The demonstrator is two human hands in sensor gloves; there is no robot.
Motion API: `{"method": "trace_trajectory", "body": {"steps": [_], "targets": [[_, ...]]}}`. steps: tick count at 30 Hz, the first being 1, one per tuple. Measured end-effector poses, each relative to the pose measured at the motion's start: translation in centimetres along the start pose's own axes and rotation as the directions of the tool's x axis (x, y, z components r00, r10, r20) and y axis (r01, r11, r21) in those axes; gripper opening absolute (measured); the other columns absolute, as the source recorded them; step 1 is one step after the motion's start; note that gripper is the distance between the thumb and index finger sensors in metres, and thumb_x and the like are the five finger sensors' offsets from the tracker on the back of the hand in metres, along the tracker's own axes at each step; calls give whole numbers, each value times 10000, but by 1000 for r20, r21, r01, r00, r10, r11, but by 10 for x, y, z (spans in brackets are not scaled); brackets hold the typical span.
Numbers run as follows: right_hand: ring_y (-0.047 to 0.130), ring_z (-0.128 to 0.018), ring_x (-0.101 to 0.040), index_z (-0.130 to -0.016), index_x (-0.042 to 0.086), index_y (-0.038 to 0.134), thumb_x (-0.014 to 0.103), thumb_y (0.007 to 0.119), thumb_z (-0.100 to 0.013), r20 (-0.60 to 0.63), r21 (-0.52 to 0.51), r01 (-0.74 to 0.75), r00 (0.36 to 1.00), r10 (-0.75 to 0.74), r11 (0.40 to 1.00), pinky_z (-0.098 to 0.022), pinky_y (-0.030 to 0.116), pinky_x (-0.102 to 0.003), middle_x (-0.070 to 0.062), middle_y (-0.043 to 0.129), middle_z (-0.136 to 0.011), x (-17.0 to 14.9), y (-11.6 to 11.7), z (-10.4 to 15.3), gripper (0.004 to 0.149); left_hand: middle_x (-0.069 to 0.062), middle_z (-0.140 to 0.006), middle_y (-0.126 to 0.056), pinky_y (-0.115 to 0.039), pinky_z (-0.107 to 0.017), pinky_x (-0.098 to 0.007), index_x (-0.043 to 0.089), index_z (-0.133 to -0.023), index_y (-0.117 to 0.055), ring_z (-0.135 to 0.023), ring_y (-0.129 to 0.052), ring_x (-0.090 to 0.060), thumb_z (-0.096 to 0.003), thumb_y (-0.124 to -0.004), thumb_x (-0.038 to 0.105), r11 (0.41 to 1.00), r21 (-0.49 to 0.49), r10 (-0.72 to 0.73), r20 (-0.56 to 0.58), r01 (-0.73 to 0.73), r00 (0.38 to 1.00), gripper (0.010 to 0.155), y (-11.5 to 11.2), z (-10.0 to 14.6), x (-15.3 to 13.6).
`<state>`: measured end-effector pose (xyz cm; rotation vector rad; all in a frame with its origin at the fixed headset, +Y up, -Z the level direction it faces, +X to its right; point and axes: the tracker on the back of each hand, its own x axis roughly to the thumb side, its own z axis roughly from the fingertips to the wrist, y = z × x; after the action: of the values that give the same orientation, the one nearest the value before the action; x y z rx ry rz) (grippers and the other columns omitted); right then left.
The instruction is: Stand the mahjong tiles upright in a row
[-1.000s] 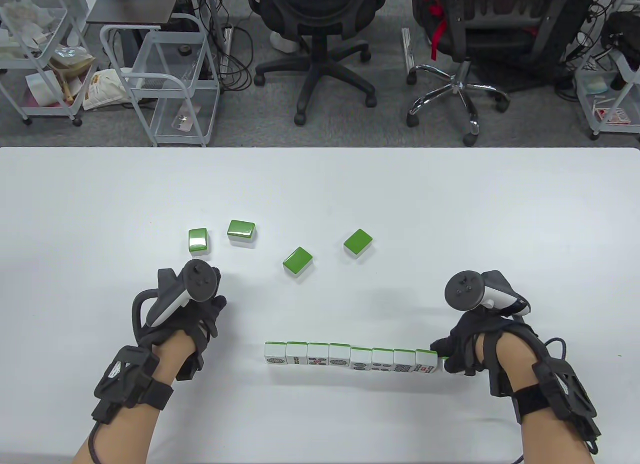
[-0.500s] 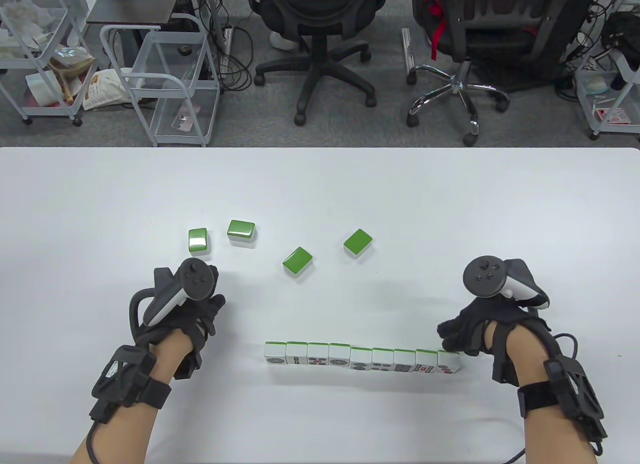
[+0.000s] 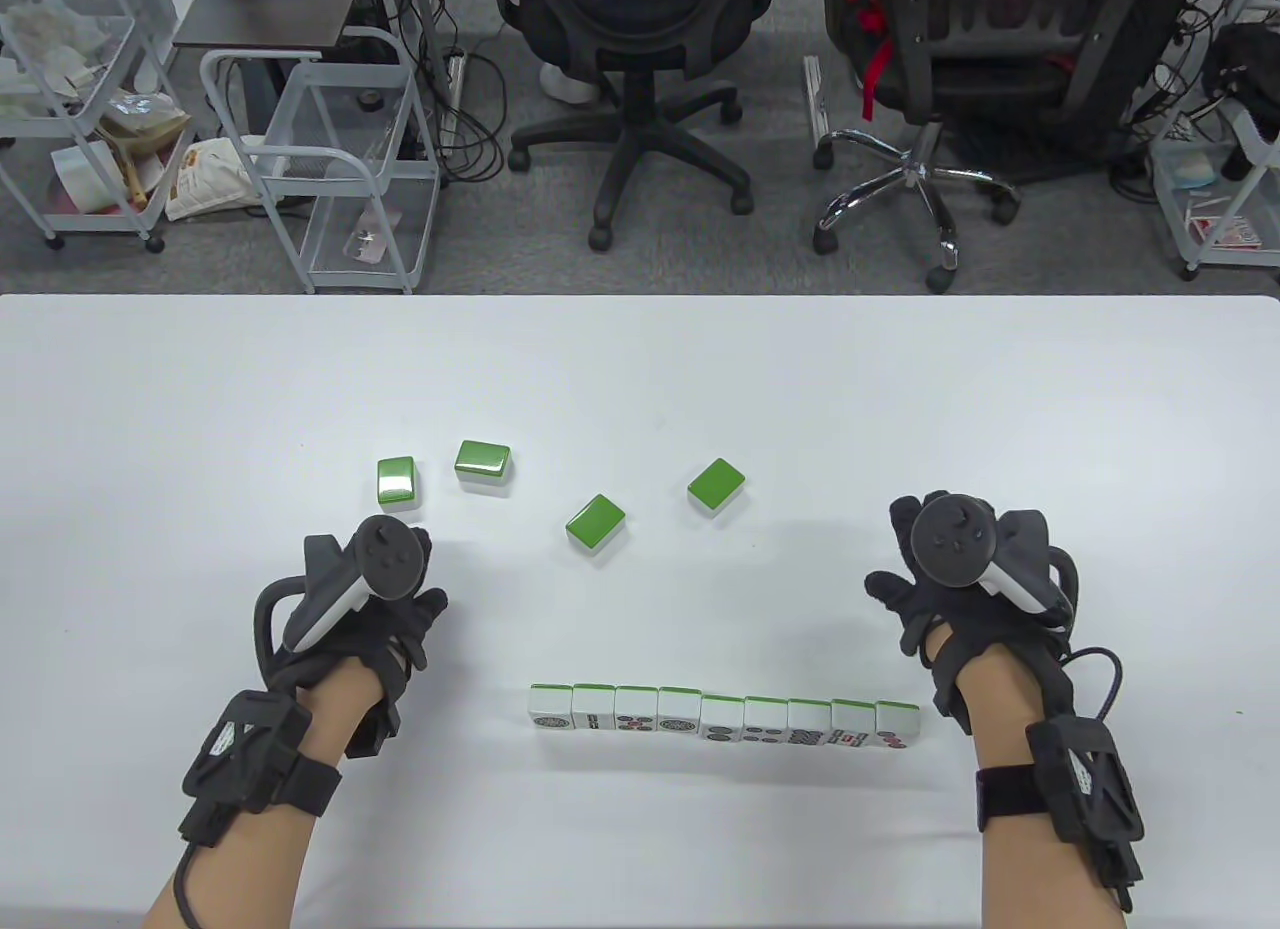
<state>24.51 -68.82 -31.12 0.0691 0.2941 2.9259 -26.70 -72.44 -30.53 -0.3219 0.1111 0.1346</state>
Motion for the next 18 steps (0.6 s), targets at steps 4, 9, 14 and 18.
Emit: {"method": "trace_trajectory", "body": {"steps": [4, 9, 14, 18], "targets": [[242, -908, -583, -996, 148, 396, 521, 709, -337, -9, 43, 45, 999, -44, 998, -590, 373, -739, -202, 292, -1068, -8, 7, -4, 819, 56, -1139, -431, -524, -759, -541, 378, -989, -390, -1087, -529, -320, -326, -699, 566, 995, 55, -77, -56, 80, 995, 756, 6, -11, -3], [246, -906, -584, -996, 146, 395, 521, 708, -342, -8, 48, 68, 998, -68, 997, -590, 382, -737, -200, 293, -1068, -12, 8, -6, 816, 93, -1148, -339, -566, -762, -506, 402, -985, -299, -1091, -555, -267, -299, -761, 571, 981, 51, -184, -71, 188, 980, 844, 25, -43, 0], [254, -906, -587, -997, 147, 400, 523, 707, -343, 6, 66, 72, 997, -73, 995, -590, 390, -736, -203, 291, -1068, -12, 6, -7, 814, 117, -1145, -307, -575, -769, -491, 417, -976, -280, -1086, -596, -226, -273, -781, 582, 967, 14, -253, -96, 255, 963, 879, 35, -86, 3], [261, -906, -592, -997, 143, 414, 517, 714, -343, 7, 68, 114, 993, -115, 991, -589, 394, -738, -206, 297, -1068, -16, 3, -5, 811, 132, -1144, -326, -567, -776, -494, 426, -973, -293, -1088, -602, -218, -259, -788, 586, 956, -46, -292, -113, 289, 950, 883, 26, -109, 5]]}}
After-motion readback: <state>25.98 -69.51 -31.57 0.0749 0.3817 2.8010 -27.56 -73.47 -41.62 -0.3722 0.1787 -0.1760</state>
